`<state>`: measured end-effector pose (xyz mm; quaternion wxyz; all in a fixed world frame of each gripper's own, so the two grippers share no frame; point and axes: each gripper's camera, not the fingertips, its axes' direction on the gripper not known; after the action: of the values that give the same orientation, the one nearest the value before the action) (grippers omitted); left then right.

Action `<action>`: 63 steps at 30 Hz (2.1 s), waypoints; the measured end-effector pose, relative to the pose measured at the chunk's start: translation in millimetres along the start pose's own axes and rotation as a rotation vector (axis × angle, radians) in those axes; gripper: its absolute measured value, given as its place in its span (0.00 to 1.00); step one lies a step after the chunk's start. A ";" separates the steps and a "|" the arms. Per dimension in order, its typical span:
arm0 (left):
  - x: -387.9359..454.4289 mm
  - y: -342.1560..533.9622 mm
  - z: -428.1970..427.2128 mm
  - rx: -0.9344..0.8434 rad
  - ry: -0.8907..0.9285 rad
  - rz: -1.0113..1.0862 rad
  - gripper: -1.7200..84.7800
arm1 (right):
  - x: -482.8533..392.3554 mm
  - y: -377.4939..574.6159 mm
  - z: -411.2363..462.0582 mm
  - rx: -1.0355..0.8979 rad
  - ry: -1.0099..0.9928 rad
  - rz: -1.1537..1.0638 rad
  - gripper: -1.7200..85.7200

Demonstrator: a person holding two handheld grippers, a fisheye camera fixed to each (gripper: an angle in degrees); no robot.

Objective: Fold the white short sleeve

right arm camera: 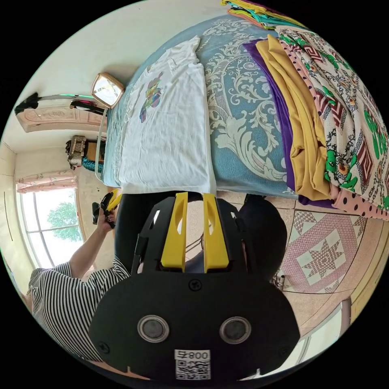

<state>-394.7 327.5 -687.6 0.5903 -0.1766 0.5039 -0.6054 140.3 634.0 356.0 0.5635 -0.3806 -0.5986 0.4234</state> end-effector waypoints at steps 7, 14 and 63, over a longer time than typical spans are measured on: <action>-37.1 10.1 -41.0 -0.049 0.061 -0.015 0.15 | 21.2 1.0 31.7 -0.073 0.065 0.080 0.10; -61.5 24.6 -80.5 -0.098 0.106 -0.001 0.11 | 41.6 2.8 54.1 -0.101 0.029 0.133 0.10; -45.7 241.2 -373.1 -0.065 0.453 0.287 0.05 | 94.1 220.7 -32.9 -0.058 -0.331 -0.263 0.03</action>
<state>-555.9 567.5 -1028.0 0.5363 0.0176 0.6621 -0.5232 161.3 801.9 182.8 0.4969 -0.2404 -0.7394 0.3854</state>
